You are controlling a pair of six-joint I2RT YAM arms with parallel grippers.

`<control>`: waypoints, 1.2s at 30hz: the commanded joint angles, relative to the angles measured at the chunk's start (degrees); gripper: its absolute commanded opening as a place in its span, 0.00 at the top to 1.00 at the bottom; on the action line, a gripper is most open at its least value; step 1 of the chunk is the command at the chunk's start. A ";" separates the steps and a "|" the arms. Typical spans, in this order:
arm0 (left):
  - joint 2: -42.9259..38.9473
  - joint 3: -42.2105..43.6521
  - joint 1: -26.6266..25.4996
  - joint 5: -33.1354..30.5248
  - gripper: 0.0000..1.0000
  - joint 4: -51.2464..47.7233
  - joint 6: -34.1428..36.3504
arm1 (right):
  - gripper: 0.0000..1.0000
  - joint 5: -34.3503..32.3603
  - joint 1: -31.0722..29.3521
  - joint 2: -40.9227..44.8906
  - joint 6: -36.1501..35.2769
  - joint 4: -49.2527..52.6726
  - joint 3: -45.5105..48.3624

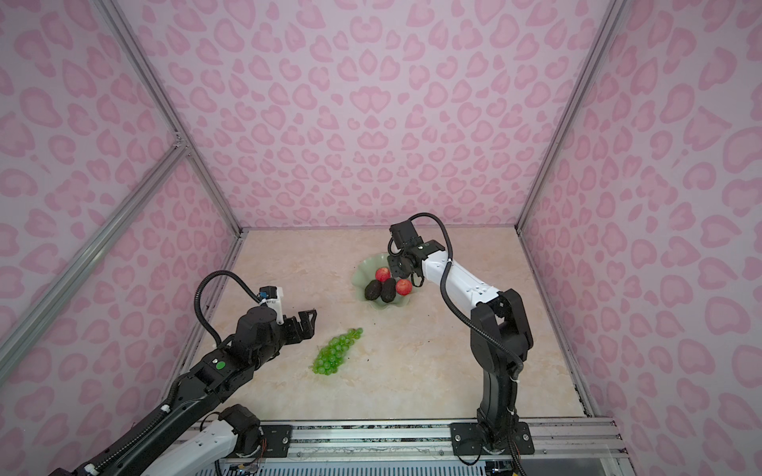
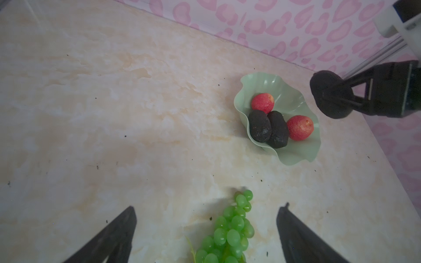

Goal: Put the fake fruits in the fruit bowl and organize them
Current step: 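Place the avocado in the bowl with the right gripper and release, then grasp the green grape bunch with the left gripper while the right arm withdraws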

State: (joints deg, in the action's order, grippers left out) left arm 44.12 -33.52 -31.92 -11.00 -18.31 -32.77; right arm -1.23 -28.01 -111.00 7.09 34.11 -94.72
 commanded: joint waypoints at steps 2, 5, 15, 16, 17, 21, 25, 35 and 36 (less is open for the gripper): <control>1.11 1.03 0.11 7.34 0.04 -0.28 -1.56 | 0.79 0.45 0.64 -5.61 -4.40 0.34 -4.51; 2.03 1.98 0.11 9.56 0.05 -0.18 -2.16 | 0.79 0.29 0.67 -9.06 -5.63 -0.32 -6.56; 8.20 3.63 0.11 16.44 0.05 2.18 -2.73 | 0.69 -0.46 0.67 -16.73 -6.53 -1.06 -11.06; 8.71 3.81 0.06 17.00 0.06 2.49 -2.73 | 0.64 -0.69 0.69 -17.03 -6.33 -0.99 -11.17; 9.17 3.97 0.02 17.41 0.06 2.85 -2.73 | 0.60 -0.61 0.67 -17.22 -6.26 -0.97 -11.27; 11.06 4.67 -0.15 18.65 0.06 3.80 -2.38 | 0.46 -0.04 0.86 -16.18 -5.62 -1.40 -10.98; 13.82 4.63 -0.66 19.54 0.07 4.41 -1.73 | 0.33 1.06 1.66 -12.49 -4.08 -2.61 -10.69; 24.46 1.63 -4.73 17.97 0.10 5.43 0.60 | 0.18 1.15 2.08 6.92 0.89 -8.83 -0.49; 25.93 1.10 -5.10 17.47 0.11 5.21 0.61 | 0.18 1.23 2.08 8.86 1.43 -9.48 1.14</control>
State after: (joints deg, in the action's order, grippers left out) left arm 67.70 -31.14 -36.34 7.73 -14.50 -33.17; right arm -0.23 -26.02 -105.08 5.89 27.33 -96.40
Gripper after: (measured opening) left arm 0.895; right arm 0.819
